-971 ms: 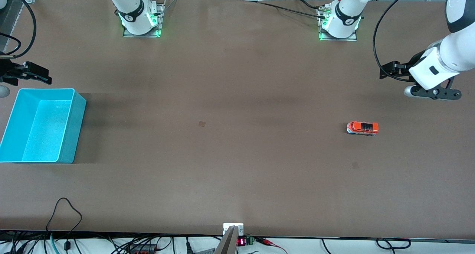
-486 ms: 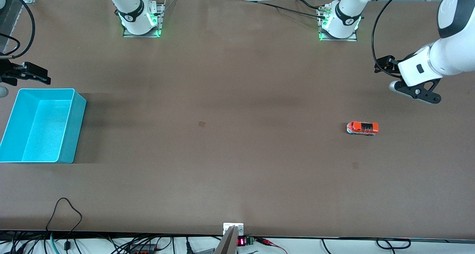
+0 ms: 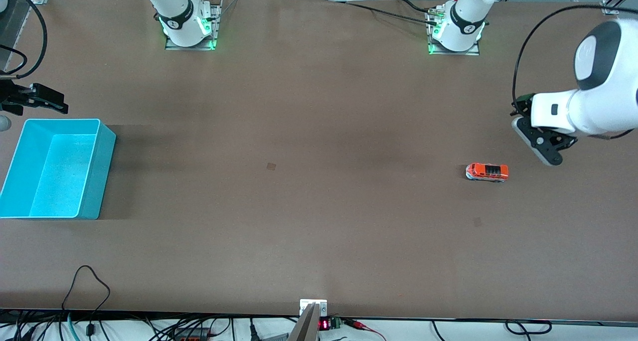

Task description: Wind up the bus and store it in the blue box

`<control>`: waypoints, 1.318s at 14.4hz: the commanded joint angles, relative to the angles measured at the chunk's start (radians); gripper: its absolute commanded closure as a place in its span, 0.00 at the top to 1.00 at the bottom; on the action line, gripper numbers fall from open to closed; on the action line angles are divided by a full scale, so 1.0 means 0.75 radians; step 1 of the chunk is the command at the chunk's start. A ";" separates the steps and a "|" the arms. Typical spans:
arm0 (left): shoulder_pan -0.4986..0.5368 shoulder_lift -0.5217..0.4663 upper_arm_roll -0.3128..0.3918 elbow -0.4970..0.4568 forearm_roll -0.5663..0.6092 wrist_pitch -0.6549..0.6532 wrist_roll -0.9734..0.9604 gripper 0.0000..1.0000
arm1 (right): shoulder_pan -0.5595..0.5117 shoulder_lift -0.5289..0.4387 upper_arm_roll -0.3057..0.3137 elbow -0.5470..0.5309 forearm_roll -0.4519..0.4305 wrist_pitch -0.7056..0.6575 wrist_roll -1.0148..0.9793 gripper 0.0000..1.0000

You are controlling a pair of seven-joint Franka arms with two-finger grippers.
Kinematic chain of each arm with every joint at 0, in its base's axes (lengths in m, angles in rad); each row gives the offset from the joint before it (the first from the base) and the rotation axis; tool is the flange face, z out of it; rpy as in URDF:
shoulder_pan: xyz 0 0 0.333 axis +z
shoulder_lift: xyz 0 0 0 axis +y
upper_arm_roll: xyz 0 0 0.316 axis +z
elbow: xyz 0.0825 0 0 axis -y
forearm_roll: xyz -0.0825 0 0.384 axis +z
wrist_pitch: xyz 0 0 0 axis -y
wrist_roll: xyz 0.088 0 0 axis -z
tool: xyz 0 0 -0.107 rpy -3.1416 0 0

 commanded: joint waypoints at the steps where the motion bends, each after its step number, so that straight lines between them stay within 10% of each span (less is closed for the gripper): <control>1: 0.086 0.146 -0.003 -0.010 0.025 0.207 0.408 1.00 | -0.007 -0.009 0.008 -0.005 0.009 0.008 0.007 1.00; 7: 0.115 0.200 -0.009 -0.307 0.025 0.729 0.754 1.00 | -0.007 -0.009 0.008 -0.005 0.011 0.008 0.007 1.00; 16: 0.115 0.261 -0.011 -0.516 0.025 1.047 0.792 0.99 | -0.002 -0.009 0.010 -0.005 0.011 0.008 0.007 1.00; 19: 0.108 0.310 -0.013 -0.514 0.025 1.059 0.800 0.79 | -0.002 -0.009 0.010 -0.005 0.011 0.008 0.007 1.00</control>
